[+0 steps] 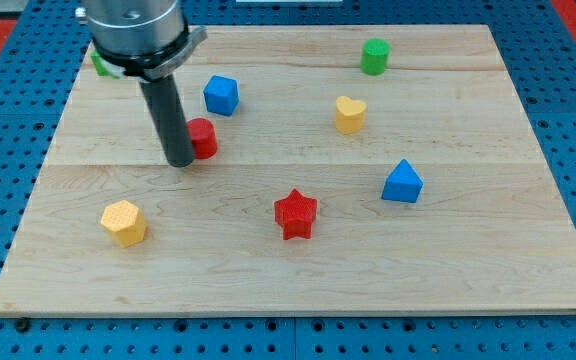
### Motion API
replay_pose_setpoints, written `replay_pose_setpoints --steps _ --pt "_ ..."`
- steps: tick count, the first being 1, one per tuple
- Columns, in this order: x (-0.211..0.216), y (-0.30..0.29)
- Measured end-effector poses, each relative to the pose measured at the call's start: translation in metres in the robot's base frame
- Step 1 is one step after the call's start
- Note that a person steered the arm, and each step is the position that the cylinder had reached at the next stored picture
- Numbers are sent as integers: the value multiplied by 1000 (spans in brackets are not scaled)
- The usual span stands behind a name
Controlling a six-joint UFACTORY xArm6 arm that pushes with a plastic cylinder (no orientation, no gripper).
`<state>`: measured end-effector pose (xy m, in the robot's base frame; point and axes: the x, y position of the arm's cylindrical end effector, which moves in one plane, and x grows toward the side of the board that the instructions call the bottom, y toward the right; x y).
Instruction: Slide the blue cube towards the green star
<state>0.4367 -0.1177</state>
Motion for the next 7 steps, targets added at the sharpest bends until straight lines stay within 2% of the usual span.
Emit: replay_pose_setpoints --steps 1,2,3,4,7 --pt "41 9" --pt "35 68" --pt "20 99" --pt "-24 122" --pt "-93 40"
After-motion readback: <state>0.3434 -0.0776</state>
